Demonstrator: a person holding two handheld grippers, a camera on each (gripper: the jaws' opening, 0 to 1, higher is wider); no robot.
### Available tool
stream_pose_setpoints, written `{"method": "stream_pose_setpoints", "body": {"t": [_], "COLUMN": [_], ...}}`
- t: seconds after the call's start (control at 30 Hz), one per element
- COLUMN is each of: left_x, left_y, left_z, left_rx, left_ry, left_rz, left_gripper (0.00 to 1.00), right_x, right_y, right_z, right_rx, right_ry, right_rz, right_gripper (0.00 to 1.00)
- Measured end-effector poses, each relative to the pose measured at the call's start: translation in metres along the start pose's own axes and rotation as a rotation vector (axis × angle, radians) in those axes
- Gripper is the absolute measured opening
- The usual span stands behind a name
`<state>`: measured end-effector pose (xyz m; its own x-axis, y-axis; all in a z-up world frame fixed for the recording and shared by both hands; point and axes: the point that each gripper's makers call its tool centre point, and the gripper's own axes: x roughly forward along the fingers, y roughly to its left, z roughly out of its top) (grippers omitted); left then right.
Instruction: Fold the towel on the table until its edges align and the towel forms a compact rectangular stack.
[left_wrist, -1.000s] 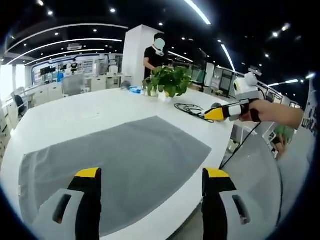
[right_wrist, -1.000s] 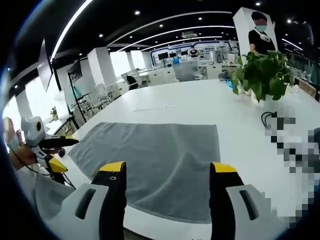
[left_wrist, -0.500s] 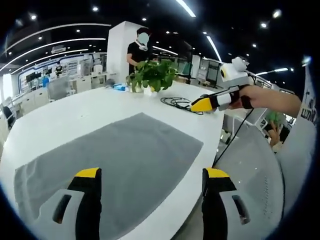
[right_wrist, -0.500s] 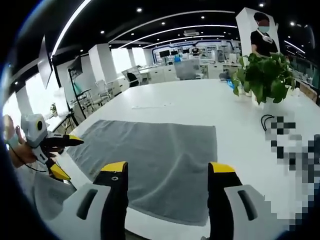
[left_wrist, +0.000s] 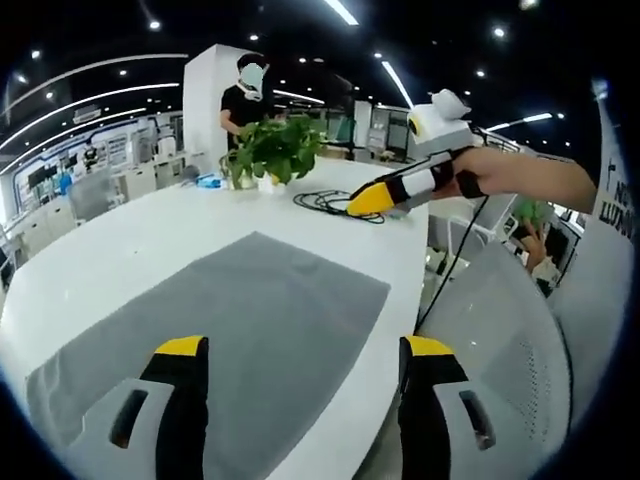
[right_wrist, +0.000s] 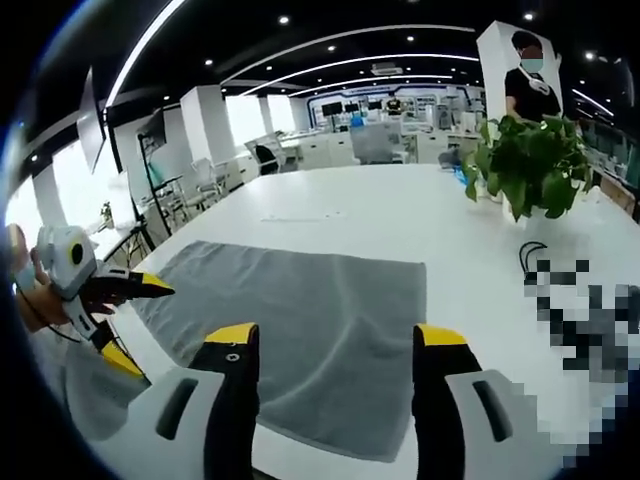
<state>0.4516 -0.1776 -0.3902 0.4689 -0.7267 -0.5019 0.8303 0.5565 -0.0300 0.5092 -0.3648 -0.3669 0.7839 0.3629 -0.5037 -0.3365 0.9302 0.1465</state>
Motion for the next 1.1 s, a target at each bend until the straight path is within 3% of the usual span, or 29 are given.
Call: {"method": "stream_pose_setpoints", "body": {"t": [0.57,0.77,1.1], "left_x": [0.026,0.036,0.064], "left_y": [-0.024,-0.035,-0.049], "left_z": [0.012,0.011,0.028], "left_rx": [0.045,0.058,0.158], "left_ry": [0.01,0.028,0.04], "left_rz": [-0.075,-0.129,-0.201], "left_gripper": [0.79,0.71,0.69], "right_x": [0.004,0.007,0.009], "right_y": [-0.011,-0.024,-0.041], "right_z": [0.007,0.012,0.024], "right_rx": [-0.028,-0.038,-0.054], "right_ry": [0.022,0.026,0.009], "right_rz": [0.013,0.01,-0.001], "right_gripper": [0.6,0.59,0.59]}}
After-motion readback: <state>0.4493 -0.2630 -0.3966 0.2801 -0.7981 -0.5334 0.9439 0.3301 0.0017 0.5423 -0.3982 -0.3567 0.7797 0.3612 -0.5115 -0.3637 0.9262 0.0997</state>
